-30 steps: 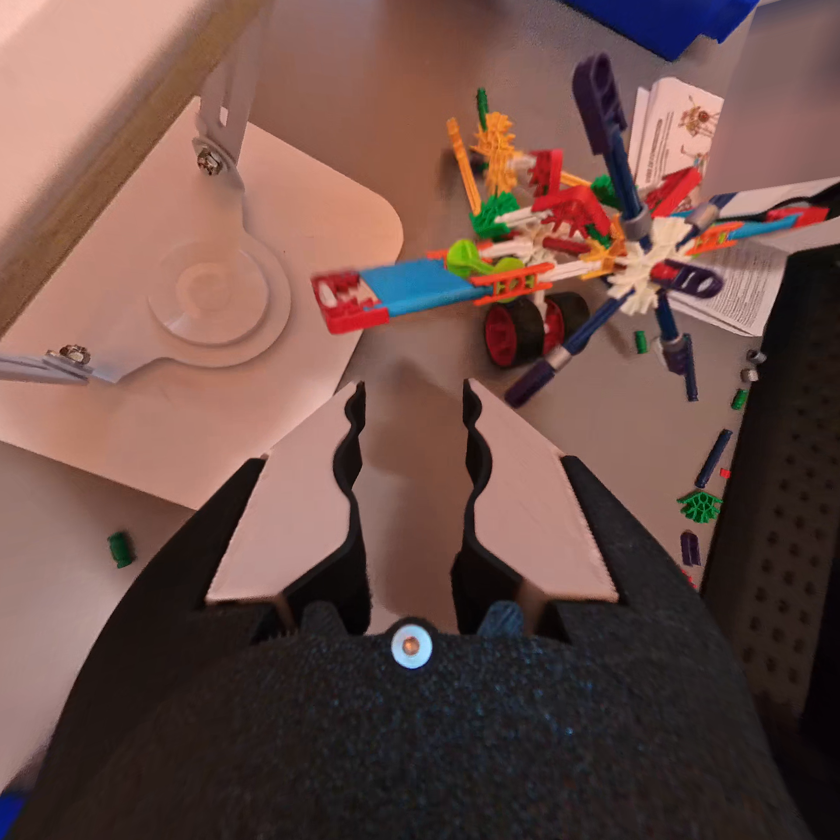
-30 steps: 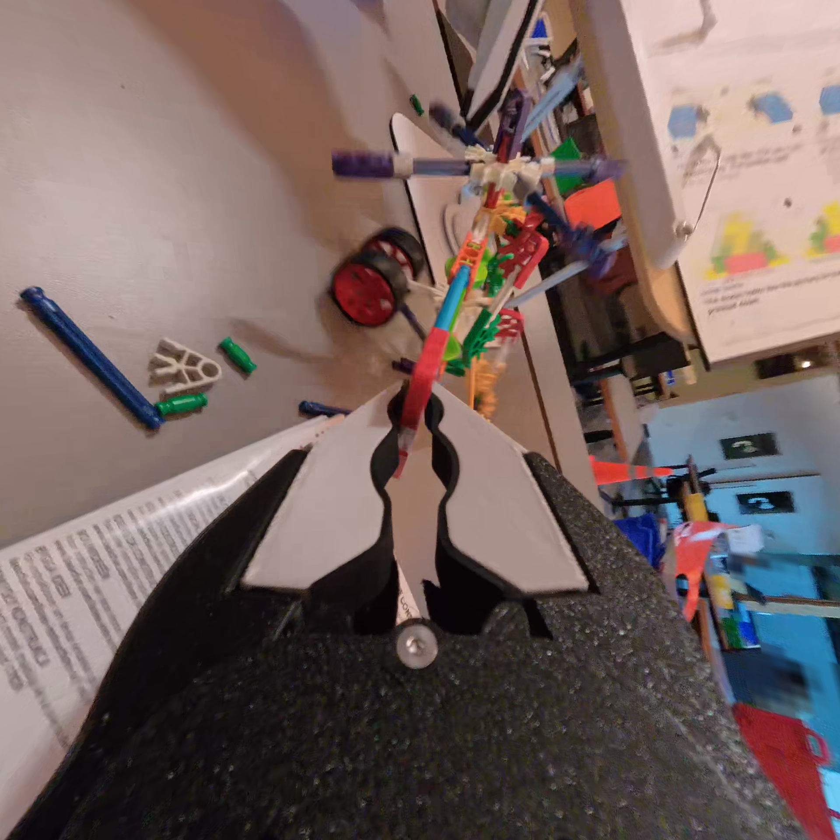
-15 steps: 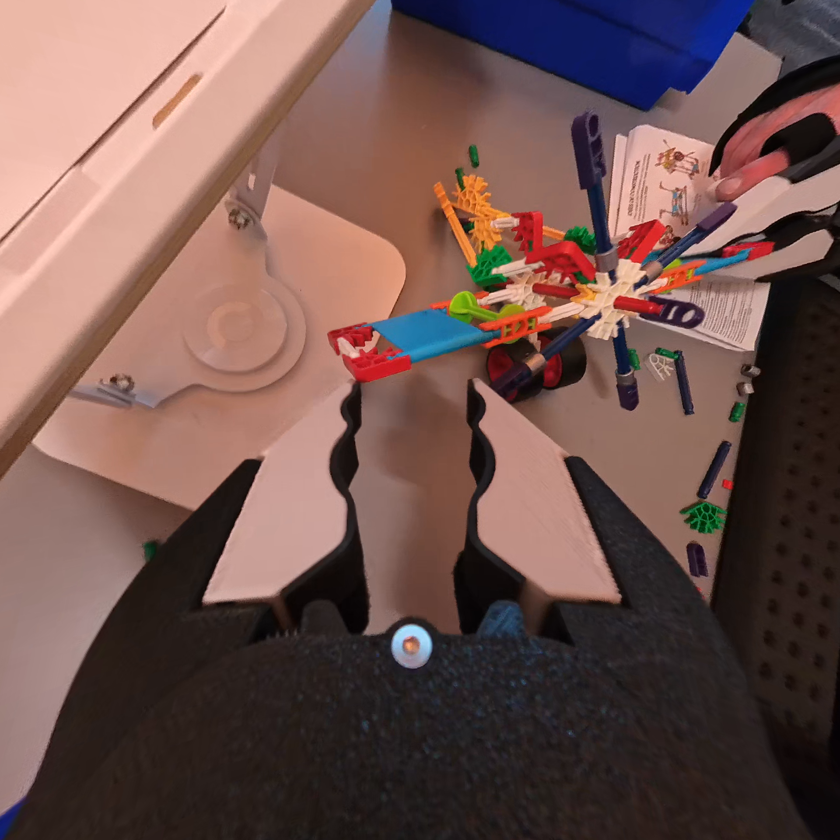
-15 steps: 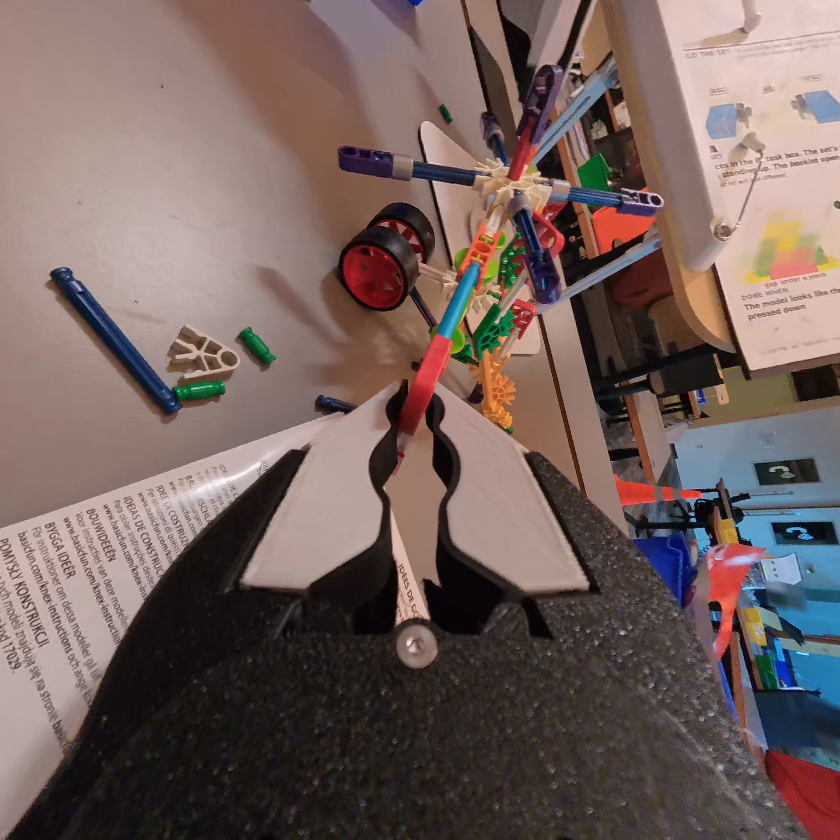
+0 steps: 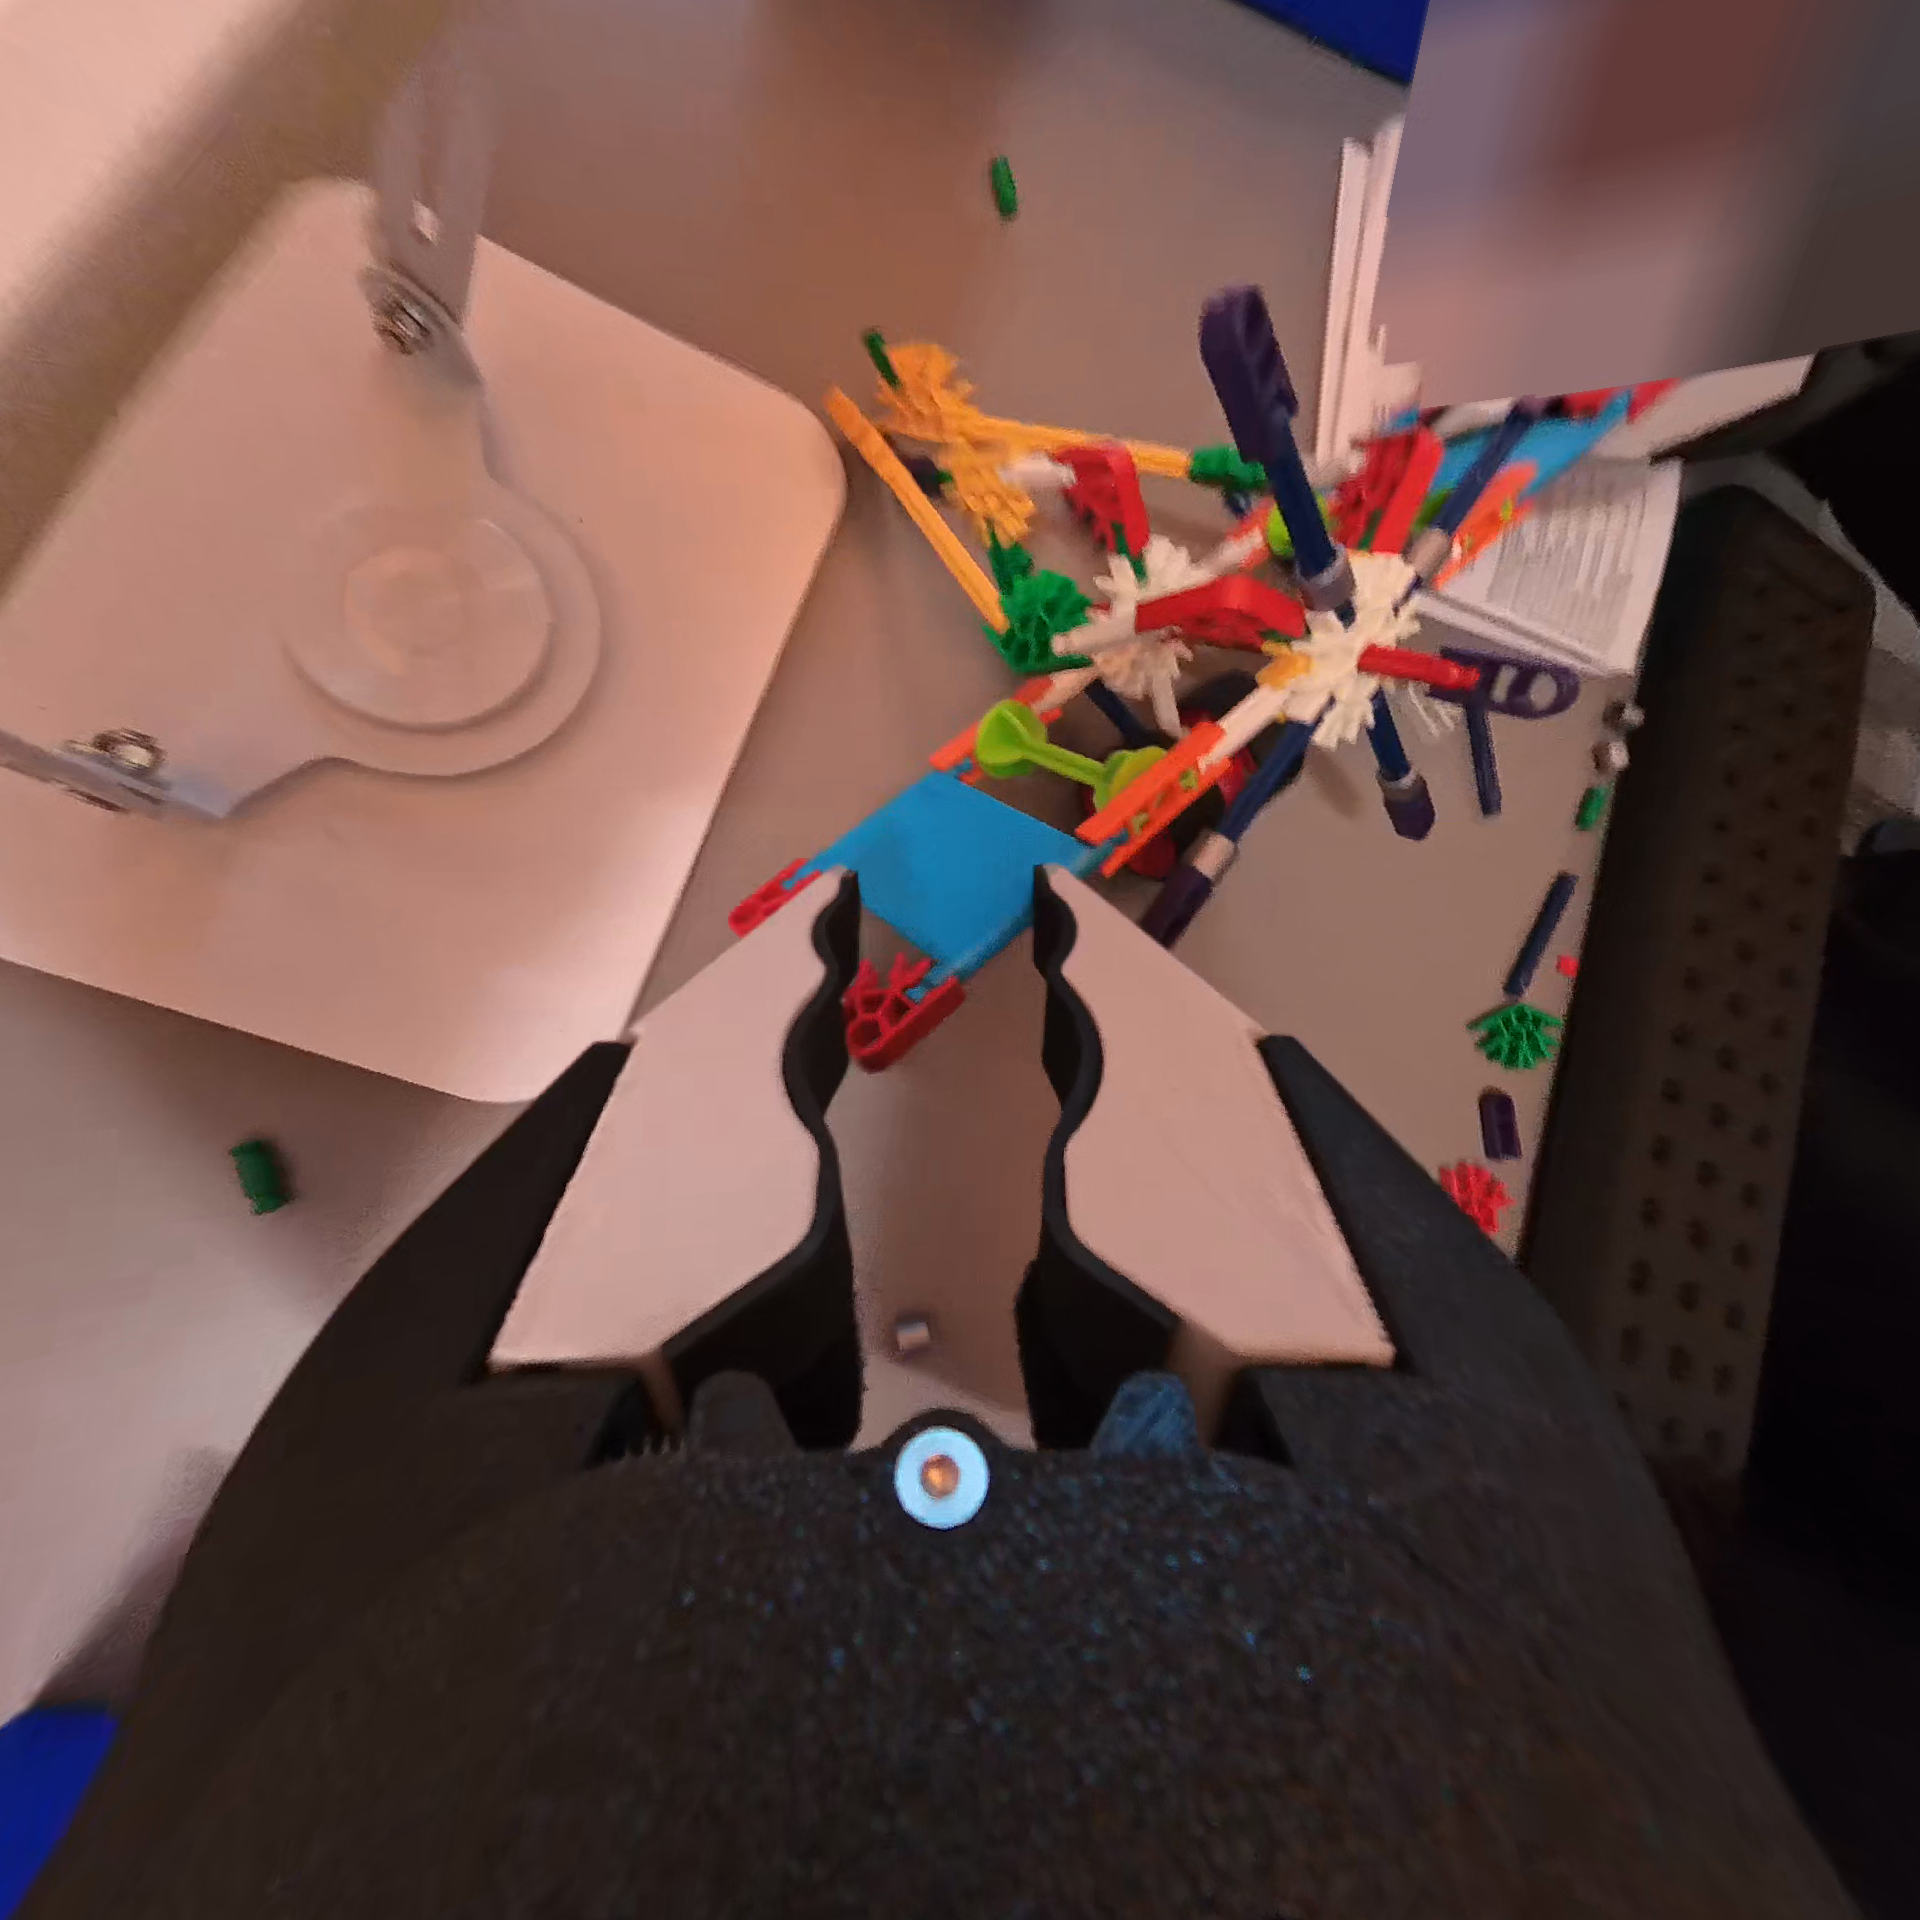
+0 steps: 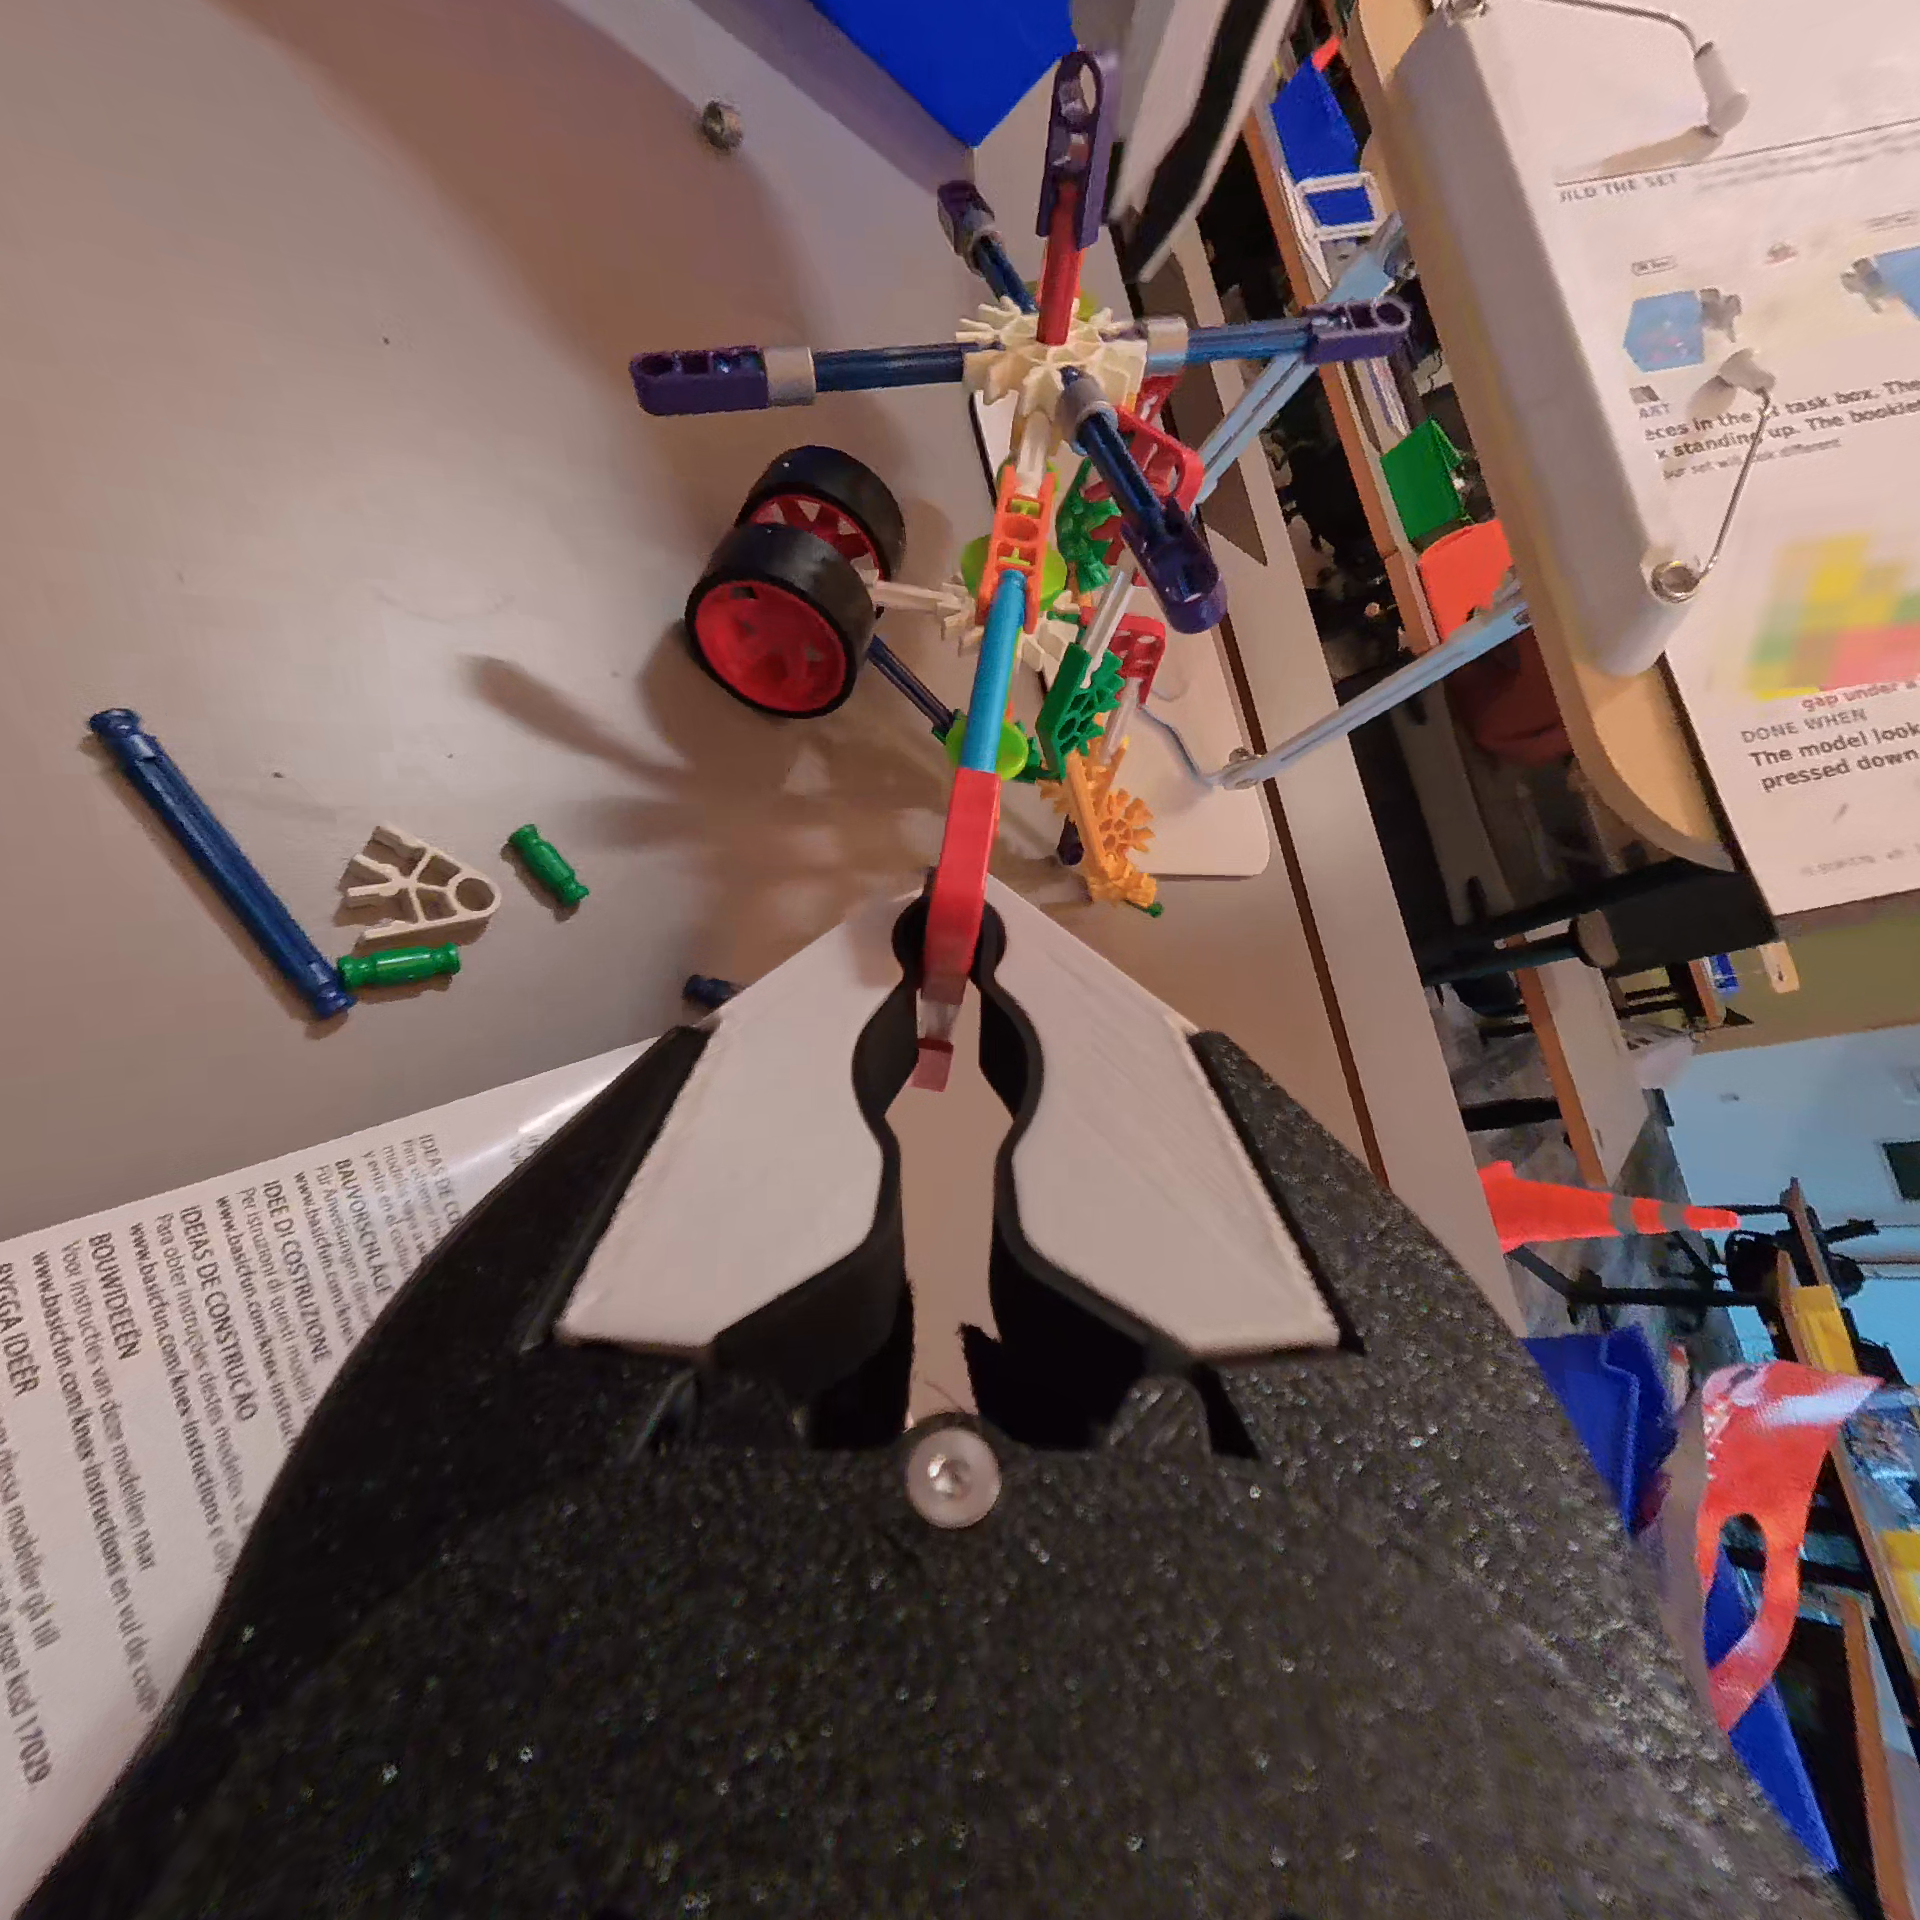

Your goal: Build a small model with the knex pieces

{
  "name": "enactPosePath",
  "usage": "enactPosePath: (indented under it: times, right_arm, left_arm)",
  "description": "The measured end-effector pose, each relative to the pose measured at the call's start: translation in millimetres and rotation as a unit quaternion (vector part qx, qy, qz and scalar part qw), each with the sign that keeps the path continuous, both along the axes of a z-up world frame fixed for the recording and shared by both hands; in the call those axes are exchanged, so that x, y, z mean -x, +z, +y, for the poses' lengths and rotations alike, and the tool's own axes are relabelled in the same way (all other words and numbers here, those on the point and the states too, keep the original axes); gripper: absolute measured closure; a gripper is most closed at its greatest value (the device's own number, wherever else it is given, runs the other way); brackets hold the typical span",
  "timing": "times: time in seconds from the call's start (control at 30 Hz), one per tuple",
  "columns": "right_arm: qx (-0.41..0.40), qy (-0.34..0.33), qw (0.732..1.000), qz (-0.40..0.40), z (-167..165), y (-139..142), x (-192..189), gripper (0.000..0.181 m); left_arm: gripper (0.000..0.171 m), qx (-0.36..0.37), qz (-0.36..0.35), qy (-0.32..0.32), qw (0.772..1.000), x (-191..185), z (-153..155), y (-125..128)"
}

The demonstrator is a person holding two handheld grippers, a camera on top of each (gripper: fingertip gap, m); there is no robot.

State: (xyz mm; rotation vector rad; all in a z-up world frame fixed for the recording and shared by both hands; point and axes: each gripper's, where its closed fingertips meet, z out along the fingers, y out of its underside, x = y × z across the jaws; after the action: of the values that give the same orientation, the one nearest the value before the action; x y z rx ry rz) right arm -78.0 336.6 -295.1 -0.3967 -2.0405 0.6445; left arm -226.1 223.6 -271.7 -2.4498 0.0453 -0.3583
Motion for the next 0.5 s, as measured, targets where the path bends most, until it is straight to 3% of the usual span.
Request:
enactPosePath:
  times: [0.07, 0.17, 0.37, 0.5]
  right_arm:
    - [-0.006, -0.015, 1.0, 0.004, 5, -1, 7, 0.177]
    - [0.005, -0.027, 1.0, 0.001, 10, -2, 13, 0.175]
    - [-0.018, -0.069, 0.997, -0.013, 25, -16, 23, 0.168]
    - [0.014, -0.062, 0.997, -0.034, 23, -15, 16, 0.158]
  left_arm:
    - [0.151, 0.003, -0.02, -0.021, 1.0, -11, -4, -2]
    - [0.151, 0.013, -0.022, -0.034, 0.999, -19, -10, -2]
    - [0.137, 0.027, -0.025, -0.09, 0.995, -44, -20, 1]
    - [0.13, 0.025, 0.004, -0.056, 0.998, -30, -17, 6]
